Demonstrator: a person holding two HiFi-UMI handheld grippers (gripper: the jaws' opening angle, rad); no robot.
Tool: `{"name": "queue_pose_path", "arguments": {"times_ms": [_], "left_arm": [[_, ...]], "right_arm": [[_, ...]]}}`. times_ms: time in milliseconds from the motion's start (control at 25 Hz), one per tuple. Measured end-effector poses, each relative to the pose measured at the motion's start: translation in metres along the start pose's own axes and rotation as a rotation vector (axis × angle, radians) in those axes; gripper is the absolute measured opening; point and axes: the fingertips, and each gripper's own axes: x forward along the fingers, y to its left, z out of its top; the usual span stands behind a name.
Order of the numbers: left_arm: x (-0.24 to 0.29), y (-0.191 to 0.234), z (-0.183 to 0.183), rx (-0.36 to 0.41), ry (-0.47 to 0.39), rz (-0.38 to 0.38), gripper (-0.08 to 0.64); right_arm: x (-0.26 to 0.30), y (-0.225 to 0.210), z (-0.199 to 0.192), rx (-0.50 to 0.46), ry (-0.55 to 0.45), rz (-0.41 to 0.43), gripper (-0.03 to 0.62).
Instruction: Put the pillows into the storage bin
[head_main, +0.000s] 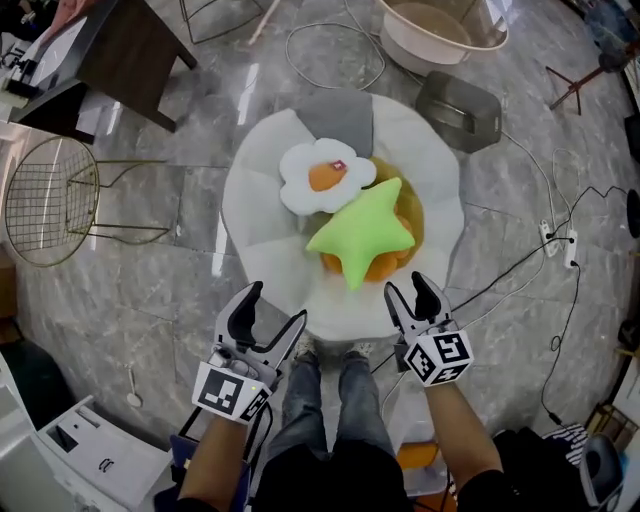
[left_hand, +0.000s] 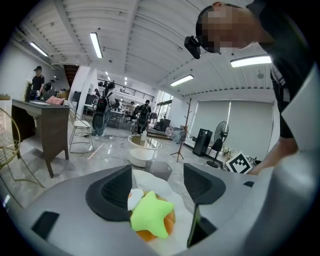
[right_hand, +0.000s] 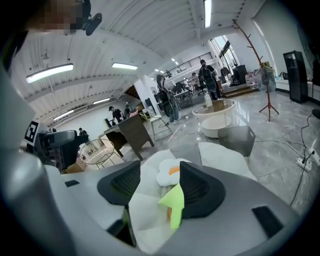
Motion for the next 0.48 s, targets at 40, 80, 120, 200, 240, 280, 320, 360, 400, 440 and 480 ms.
{"name": "queue_pose_path", "arguments": {"times_ms": [40,80,120,200,240,280,320,360,400,440,480], "left_arm": [[0.002,0.003,-0.009,-0.009,0.010,0.008,0.340],[0.005,0.005,-0.017,-0.015,0.018,0.014,0.340],[0.008,0.007,-0.025,-0.020,0.026,0.020,0.339],[0.012,0.012,-0.040,-0.026,0.044,0.028,0.339],[0.014,0.015,-0.048,-0.030,0.052,0.032,0.339],[0.016,0.017,-0.056,-0.035,0.060,0.034,0.339],[0.019,0.020,-0.064,-0.040,0.066,0.036,0.337],[0.021,0.023,-0.071,-0.043,0.072,0.039,0.337],[0.023,0.026,-0.078,-0.044,0.079,0.042,0.337],[0.024,0.029,-0.084,-0.046,0.085,0.045,0.336],[0.025,0.032,-0.091,-0.048,0.092,0.050,0.334]], "right_arm": [[0.008,-0.006,-0.014,0.016,0.028,-0.004,0.259],[0.017,-0.012,-0.029,0.035,0.055,-0.011,0.259],[0.025,-0.019,-0.043,0.053,0.081,-0.018,0.259],[0.041,-0.031,-0.071,0.083,0.128,-0.030,0.264],[0.049,-0.036,-0.084,0.090,0.148,-0.034,0.269],[0.057,-0.041,-0.097,0.091,0.169,-0.036,0.276],[0.065,-0.045,-0.109,0.092,0.189,-0.038,0.281],[0.073,-0.050,-0.122,0.099,0.210,-0.039,0.287],[0.082,-0.055,-0.134,0.115,0.231,-0.041,0.290],[0.089,-0.059,-0.147,0.131,0.252,-0.044,0.293],[0.097,-0.063,-0.159,0.142,0.273,-0.047,0.295]]}}
